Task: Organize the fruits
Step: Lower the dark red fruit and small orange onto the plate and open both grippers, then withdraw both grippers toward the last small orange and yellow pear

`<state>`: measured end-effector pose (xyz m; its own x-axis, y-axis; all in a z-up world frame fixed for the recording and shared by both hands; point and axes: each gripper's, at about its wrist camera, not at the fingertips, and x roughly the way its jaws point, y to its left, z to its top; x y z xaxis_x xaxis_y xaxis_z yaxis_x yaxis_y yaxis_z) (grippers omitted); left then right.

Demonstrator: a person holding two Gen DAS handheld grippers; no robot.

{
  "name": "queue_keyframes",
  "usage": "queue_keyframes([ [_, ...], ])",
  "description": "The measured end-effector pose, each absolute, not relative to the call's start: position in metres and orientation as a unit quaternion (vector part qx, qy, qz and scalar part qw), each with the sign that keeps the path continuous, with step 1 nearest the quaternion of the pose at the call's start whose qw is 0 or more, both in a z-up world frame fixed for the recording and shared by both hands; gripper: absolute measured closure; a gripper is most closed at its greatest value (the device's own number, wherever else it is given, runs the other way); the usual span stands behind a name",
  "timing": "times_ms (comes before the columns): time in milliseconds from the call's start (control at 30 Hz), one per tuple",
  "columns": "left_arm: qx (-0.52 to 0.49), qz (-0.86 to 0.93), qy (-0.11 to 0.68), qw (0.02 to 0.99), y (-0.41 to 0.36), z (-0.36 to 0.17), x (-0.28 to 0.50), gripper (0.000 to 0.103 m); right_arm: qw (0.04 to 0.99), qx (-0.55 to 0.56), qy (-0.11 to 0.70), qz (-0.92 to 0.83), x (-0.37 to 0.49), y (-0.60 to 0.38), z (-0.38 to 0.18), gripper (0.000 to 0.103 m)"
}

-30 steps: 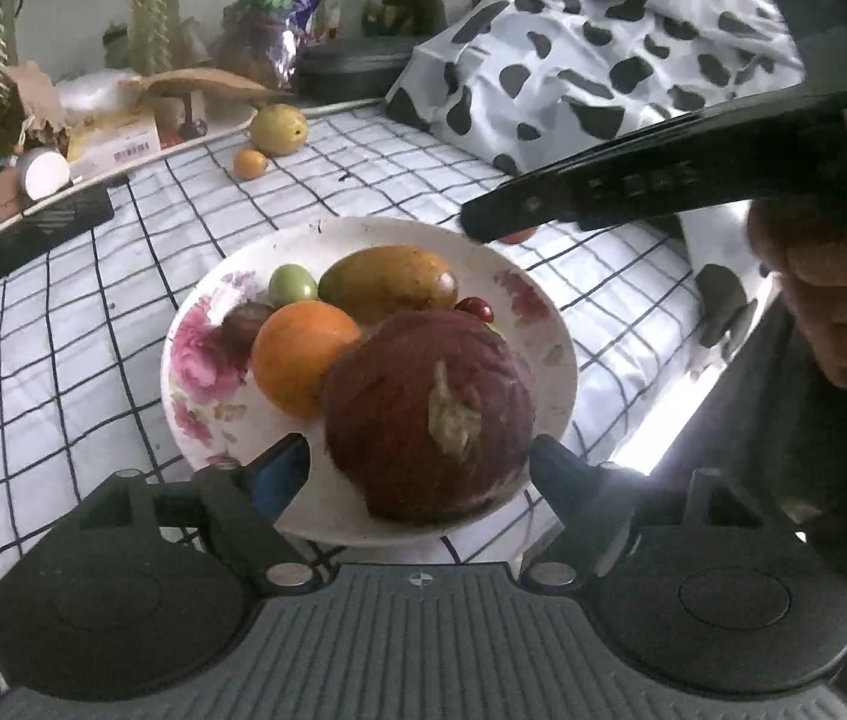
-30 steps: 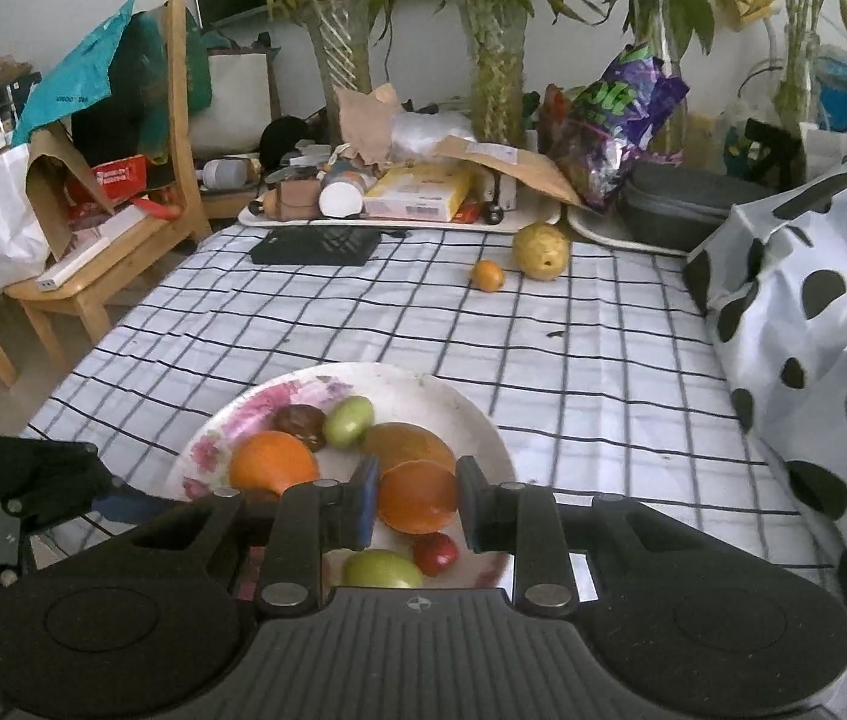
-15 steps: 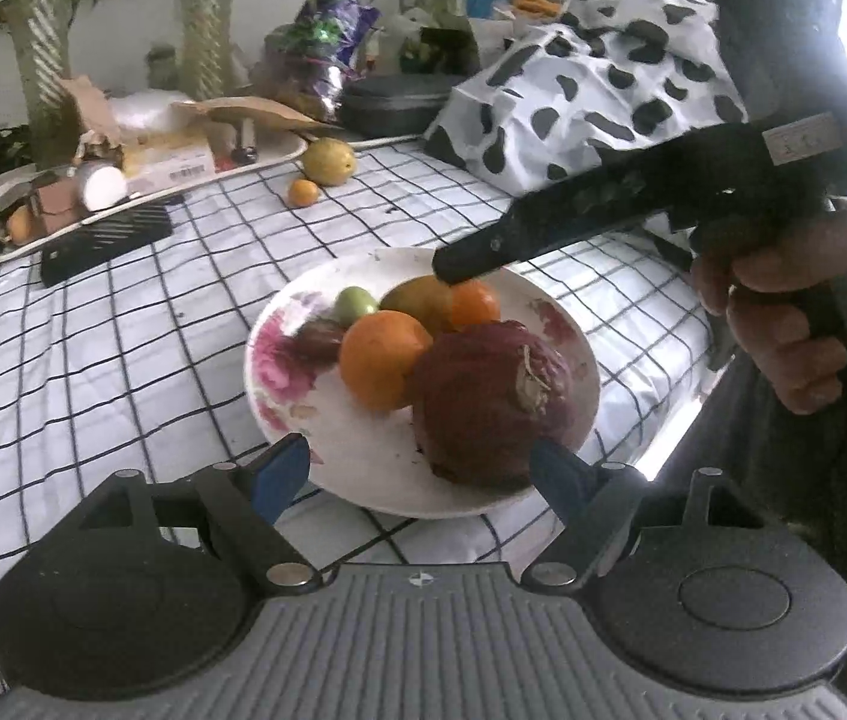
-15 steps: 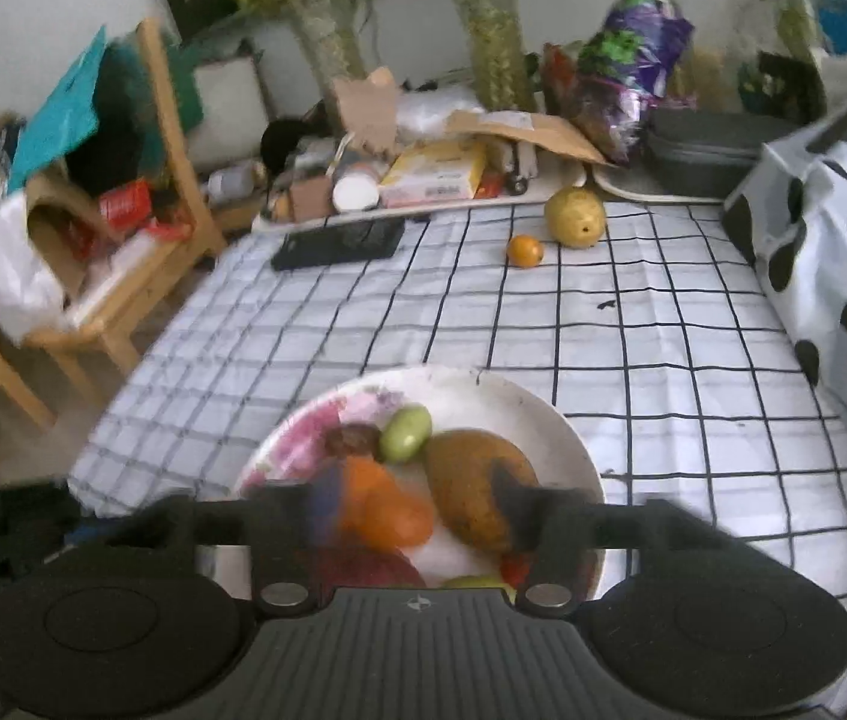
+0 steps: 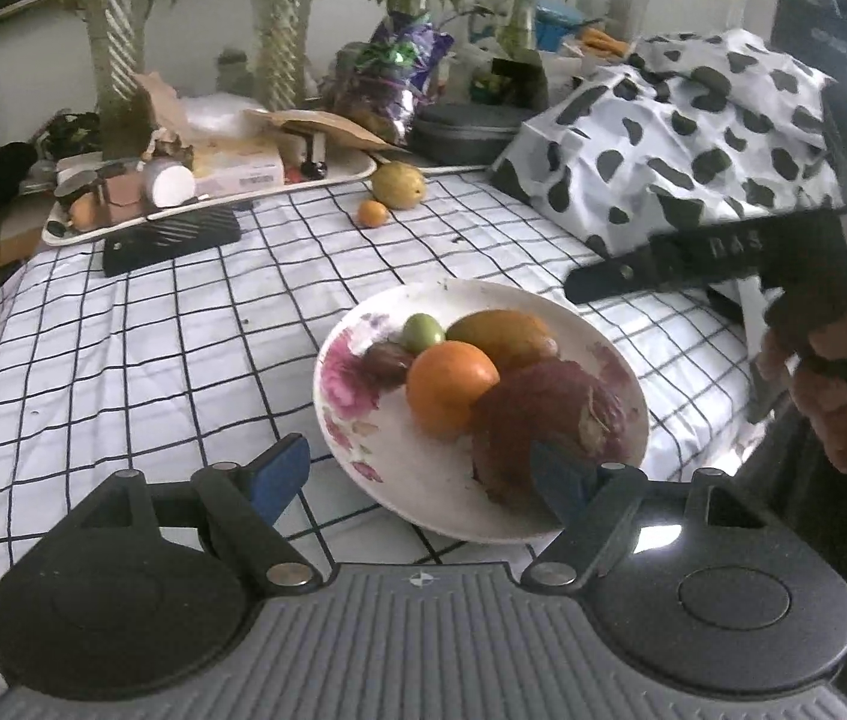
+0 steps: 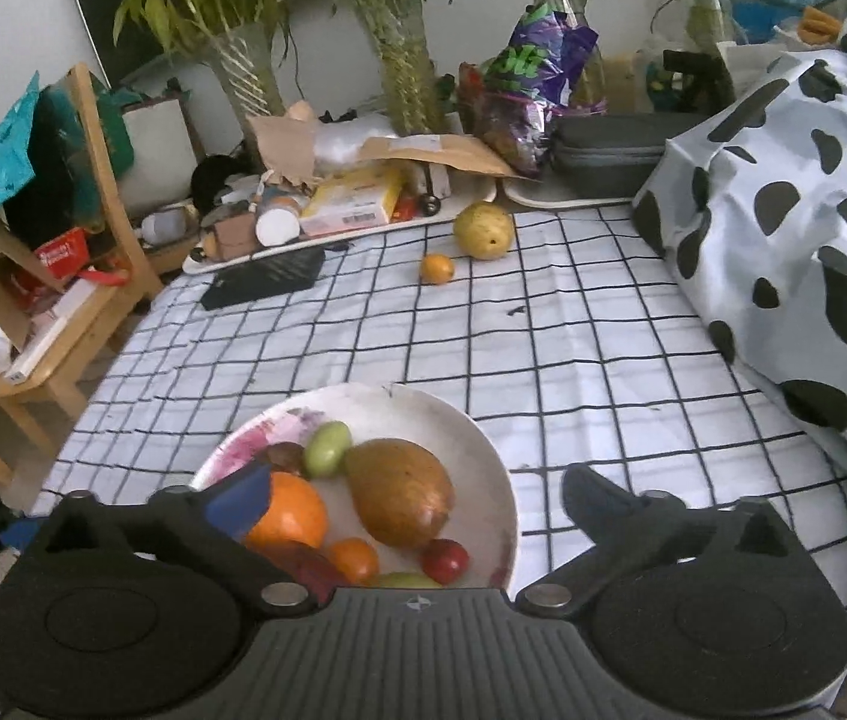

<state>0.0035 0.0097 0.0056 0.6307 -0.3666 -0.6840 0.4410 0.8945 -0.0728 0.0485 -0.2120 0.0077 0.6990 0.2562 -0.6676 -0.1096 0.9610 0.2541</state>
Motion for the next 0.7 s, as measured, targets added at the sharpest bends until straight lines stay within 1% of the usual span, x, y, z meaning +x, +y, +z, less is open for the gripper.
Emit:
queue_keyframes([
  [267, 0.036, -0.214, 0.363, 0.906, 0.01, 0.008, 0.009, 0.023, 0.915, 0.042, 0.393, 0.079, 0.046, -0.208, 0.0, 0.0],
  [467, 0.035, -0.221, 0.361, 0.905, 0.005, 0.006, 0.016, 0.023, 0.913, 0.022, 0.4, 0.073, 0.045, -0.208, -0.003, 0.0],
  [700, 0.043, -0.212, 0.325, 0.921, 0.003, 0.006, 0.026, 0.023, 0.914, 0.019, 0.401, 0.064, 0.047, -0.212, -0.004, 0.0],
])
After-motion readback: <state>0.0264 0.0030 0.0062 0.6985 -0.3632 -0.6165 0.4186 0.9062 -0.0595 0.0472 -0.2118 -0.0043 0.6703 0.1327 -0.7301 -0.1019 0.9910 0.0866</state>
